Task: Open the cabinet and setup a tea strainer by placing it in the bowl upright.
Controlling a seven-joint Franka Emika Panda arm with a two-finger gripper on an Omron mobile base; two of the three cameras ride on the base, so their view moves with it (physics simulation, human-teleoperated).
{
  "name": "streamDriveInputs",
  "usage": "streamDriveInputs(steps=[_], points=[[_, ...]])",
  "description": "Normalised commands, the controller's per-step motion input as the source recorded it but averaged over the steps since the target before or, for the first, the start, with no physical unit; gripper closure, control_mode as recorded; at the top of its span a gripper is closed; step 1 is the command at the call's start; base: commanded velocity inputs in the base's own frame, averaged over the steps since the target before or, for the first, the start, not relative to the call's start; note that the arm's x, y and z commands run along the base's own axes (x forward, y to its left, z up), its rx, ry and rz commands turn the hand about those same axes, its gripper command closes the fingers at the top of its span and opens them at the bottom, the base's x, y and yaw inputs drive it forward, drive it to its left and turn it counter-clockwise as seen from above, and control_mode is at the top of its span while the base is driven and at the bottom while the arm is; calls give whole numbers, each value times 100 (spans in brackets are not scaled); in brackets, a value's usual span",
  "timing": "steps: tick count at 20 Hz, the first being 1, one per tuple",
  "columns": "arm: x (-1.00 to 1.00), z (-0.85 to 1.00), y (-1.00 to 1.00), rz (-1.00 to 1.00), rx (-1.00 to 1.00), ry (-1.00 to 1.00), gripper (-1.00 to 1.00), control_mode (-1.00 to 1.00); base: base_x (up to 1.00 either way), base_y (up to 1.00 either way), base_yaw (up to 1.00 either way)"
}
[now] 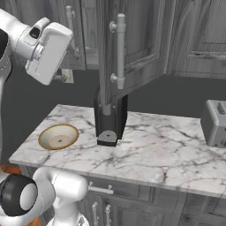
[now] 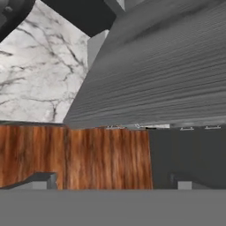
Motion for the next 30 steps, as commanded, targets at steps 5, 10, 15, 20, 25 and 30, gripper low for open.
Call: streamDriveInputs(steps=[5, 10, 15, 20, 25, 30], points=[[34, 0, 5, 6, 0, 15, -100, -100, 0, 0, 0], [42, -17, -1, 5, -3, 14, -100, -100, 0, 0, 0], [55, -15, -8, 11, -3, 4, -100, -100, 0, 0, 0], [40, -8, -26, 10, -2, 3, -100, -100, 0, 0, 0], [21, -3, -56, 5, 0, 15, -100, -100, 0, 0, 0], [21, 0, -48, 2, 0, 19, -100, -100, 0, 0, 0]])
